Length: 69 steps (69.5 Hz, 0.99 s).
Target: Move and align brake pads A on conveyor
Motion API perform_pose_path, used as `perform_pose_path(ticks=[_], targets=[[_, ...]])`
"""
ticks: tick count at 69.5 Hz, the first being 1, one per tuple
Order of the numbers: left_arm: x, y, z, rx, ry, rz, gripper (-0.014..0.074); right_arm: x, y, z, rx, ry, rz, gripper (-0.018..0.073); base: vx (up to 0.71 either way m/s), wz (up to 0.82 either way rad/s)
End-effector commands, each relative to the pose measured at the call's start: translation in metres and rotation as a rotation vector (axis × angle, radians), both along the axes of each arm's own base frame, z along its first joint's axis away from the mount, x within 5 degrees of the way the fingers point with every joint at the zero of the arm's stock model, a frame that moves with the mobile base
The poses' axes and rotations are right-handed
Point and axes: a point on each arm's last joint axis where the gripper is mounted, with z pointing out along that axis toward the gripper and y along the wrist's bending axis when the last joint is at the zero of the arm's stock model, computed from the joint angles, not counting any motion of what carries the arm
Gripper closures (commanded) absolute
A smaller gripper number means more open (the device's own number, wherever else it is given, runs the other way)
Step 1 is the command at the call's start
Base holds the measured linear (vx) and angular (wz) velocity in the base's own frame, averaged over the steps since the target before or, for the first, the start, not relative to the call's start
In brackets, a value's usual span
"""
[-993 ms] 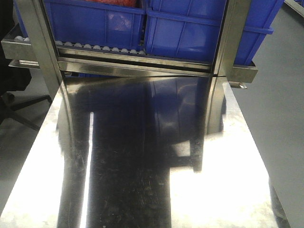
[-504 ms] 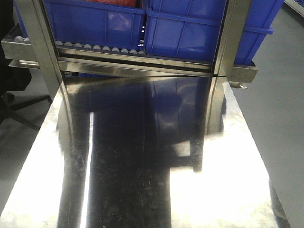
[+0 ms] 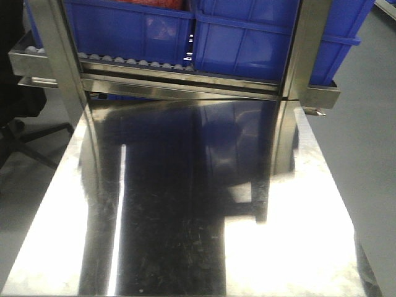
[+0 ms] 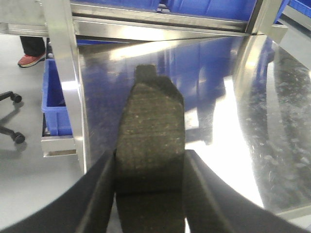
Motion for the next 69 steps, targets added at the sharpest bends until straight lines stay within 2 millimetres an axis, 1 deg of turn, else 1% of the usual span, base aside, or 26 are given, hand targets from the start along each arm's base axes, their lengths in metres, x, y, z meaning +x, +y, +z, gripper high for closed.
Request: perform_pose_path(ticks=[1,10,20,69], targets=[[0.0024,-0.0017,0.0151,-0.033,-0.101,-0.012,0.0602,0.0009,-0.0008,0.0189,0.006,-0.126,-0.009,0.0565,-0.05,0.2],[0.0024,-0.0017,0.0151,-0.033,-0.101,-0.012,0.0602,0.0009,-0.0008,0.0189,0.006,-0.126,-0.009,0.0565,-0.08,0.29],[0.0024,-0.0017,0.0151,-0.033,-0.101,-0.012,0.0602,0.0009,-0.0008,0.0189,0.006,-0.126,-0.009,0.0565,-0.13,0.59],[0.0024,-0.0017,0.0151,-0.033,-0.101,-0.012,0.0602,0.0009,-0.0008,0.0188,0.006,-0.125,-0.009,0.0565,-0.2,0.93]])
